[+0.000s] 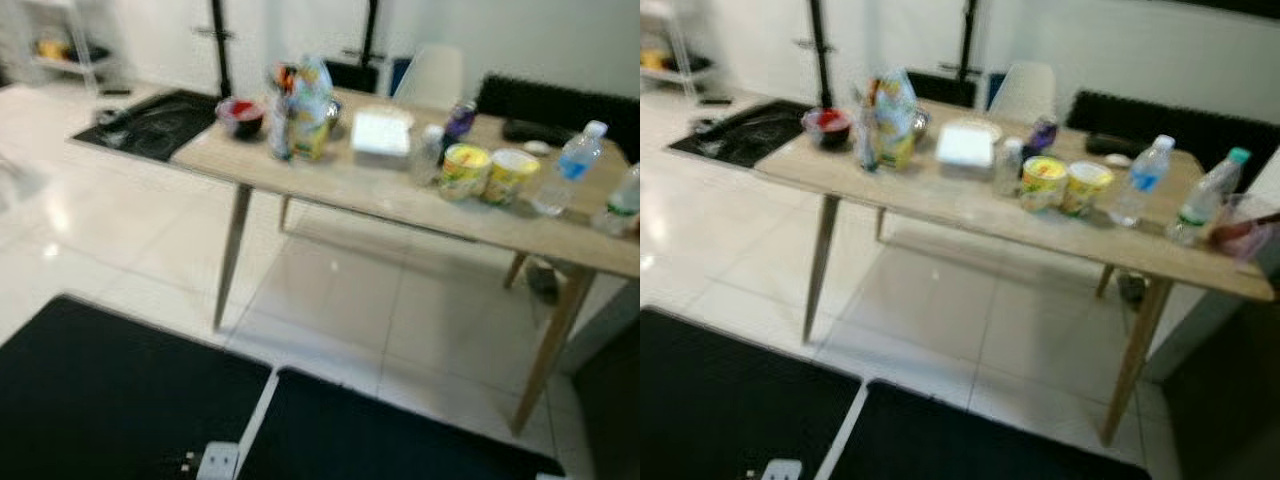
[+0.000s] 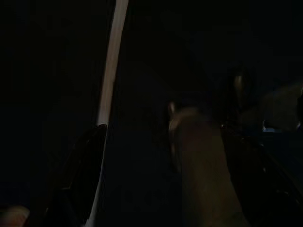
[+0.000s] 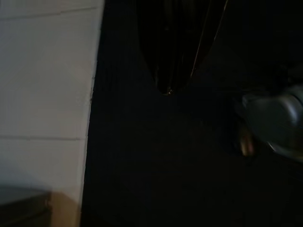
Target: Restocking fridge
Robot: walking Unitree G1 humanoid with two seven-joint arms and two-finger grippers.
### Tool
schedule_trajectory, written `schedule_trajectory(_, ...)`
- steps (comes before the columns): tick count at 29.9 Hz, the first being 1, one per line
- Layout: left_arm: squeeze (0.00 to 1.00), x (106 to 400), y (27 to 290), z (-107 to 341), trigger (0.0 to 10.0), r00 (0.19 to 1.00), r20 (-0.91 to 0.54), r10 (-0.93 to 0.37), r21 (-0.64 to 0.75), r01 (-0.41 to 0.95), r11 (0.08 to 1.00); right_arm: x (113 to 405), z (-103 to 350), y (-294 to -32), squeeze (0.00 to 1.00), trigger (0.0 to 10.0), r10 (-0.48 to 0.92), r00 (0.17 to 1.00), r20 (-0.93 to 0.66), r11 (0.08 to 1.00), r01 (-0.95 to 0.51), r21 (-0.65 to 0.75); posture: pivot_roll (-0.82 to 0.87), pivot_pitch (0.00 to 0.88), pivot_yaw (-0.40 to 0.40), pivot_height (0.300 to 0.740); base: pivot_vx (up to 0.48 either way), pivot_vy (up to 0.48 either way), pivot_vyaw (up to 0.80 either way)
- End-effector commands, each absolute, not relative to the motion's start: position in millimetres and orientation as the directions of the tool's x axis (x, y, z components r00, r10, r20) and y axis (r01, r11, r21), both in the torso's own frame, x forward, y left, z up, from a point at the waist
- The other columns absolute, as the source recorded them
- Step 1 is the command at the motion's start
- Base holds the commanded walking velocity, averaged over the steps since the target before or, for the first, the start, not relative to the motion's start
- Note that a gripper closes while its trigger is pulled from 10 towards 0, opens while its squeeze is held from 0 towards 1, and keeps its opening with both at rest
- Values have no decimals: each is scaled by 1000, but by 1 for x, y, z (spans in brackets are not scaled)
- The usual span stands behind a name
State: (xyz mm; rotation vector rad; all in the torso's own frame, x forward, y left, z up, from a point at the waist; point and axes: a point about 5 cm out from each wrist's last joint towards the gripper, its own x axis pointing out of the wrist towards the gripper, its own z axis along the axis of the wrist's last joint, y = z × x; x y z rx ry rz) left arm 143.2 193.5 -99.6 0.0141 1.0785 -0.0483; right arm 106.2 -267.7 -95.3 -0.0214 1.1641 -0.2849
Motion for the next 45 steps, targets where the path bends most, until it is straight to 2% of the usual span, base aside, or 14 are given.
schedule_trajectory(1, 0, 139, 188, -102, 10000, 456, -889, -48, -27, 52, 998, 105, -93, -274, 0, 10000, -254, 354, -900, 958, 218, -185, -78, 0, -39, 740, 375, 0, -800)
schedule_trajectory(11, 0, 140, 187, -102, 10000, 458, -888, -49, -28, 52, 998, 107, -93, -275, 0, 10000, -268, 363, -892, 953, 233, -191, -80, 0, -38, 740, 377, 0, -797)
schedule_trajectory(16, 0, 141, 187, -101, 10000, 460, -887, -46, -31, 39, 999, 110, -92, -273, 0, 10000, -269, 371, -889, 954, 230, -193, -80, 0, -38, 740, 341, 0, 0)
schedule_trajectory(33, 0, 143, 186, -101, 10000, 465, -884, -55, -47, 27, 999, 110, -93, -271, 0, 10000, -267, 369, -890, 955, 223, -194, -80, 0, -35, 740, 0, 0, 0)
schedule_trajectory(45, 0, 143, 189, -101, 10000, 463, -886, -25, -20, 14, 1000, 109, -94, -269, 0, 10000, -262, 369, -892, 958, 214, -192, -77, 0, -35, 740, 126, -333, 0)
